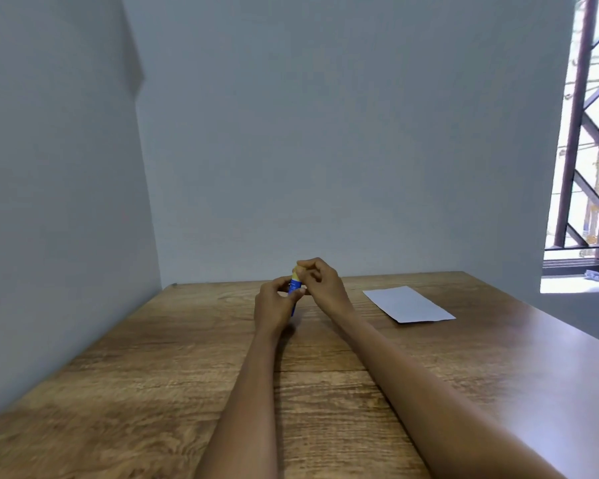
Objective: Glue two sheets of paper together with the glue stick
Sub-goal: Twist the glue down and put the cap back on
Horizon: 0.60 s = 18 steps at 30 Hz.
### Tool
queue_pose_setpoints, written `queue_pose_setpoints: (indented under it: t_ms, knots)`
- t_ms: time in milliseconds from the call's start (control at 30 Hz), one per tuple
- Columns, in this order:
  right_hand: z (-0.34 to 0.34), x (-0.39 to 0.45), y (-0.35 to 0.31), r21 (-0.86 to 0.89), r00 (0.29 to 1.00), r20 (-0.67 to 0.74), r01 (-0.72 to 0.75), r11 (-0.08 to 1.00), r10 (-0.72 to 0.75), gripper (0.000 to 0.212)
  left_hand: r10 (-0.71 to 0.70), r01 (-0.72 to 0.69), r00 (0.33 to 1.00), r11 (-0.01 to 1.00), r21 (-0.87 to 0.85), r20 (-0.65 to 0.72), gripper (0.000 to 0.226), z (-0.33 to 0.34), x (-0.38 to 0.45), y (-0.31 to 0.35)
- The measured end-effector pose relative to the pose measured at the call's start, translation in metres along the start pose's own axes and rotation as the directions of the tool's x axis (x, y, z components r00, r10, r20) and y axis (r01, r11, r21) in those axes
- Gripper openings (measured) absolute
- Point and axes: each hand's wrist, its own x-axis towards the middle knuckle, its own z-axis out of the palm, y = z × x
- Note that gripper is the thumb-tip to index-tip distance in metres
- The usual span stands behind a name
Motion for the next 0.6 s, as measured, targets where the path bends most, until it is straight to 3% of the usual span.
queue_pose_setpoints:
  t_ms: [167,300,600]
  knots:
    - [0.0,0.002,-0.009,-0.075,0.996,0.087,0.027,0.997,-0.02,0.035,-0.046,0.042,0.998,0.994,-0.1,-0.037,0.026,-0.001,0.0,0.006]
    - [-0.001,0.002,-0.014,-0.177,0.994,0.113,0.03,0.984,-0.01,0.032,-0.092,0.088,0.995,0.993,-0.078,-0.046,0.03,-0.001,0.0,0.002]
    - [0.003,0.002,-0.015,-0.254,0.998,-0.019,-0.06,0.965,0.058,0.032,-0.02,0.028,0.991,0.998,0.057,-0.133,0.026,0.0,0.0,0.0]
